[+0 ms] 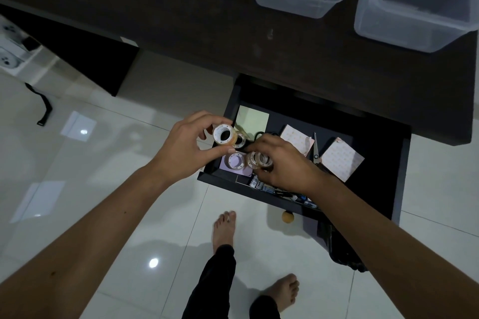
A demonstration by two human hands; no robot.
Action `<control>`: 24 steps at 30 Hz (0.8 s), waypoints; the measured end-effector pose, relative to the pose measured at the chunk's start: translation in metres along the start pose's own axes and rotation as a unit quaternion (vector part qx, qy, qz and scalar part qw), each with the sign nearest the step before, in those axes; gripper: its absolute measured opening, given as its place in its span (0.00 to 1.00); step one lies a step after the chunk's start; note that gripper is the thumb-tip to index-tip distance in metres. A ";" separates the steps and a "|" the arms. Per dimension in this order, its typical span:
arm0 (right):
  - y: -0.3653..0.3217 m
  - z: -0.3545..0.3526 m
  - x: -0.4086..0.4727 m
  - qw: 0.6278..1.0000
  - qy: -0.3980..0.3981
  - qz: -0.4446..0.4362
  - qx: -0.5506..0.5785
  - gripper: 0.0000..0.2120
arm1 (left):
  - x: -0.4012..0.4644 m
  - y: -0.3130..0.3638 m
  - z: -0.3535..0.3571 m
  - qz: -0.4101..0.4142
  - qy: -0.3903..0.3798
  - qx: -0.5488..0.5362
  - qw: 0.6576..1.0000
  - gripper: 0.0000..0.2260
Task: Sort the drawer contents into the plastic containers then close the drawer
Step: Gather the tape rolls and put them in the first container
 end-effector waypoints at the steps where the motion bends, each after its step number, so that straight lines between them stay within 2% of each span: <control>1: 0.000 0.001 0.000 1.000 -0.004 0.000 -0.009 0.27 | 0.000 -0.001 0.000 -0.001 0.000 -0.002 1.000 0.23; 14: 0.002 0.000 0.008 1.000 0.003 -0.002 -0.007 0.21 | -0.004 -0.001 0.000 0.003 -0.007 -0.014 1.000 0.23; 24: -0.018 -0.013 0.014 0.996 0.042 -0.011 0.076 0.23 | -0.005 -0.004 -0.006 -0.009 -0.004 -0.007 1.000 0.23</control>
Point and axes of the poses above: each hand's wrist, its own x-axis towards the middle knuckle, its own z-axis out of the palm, y = z × x, the point moved 4 cm from there along x, towards the middle knuckle, and after that the axes turned 5 degrees about x, right-handed, at the moved point
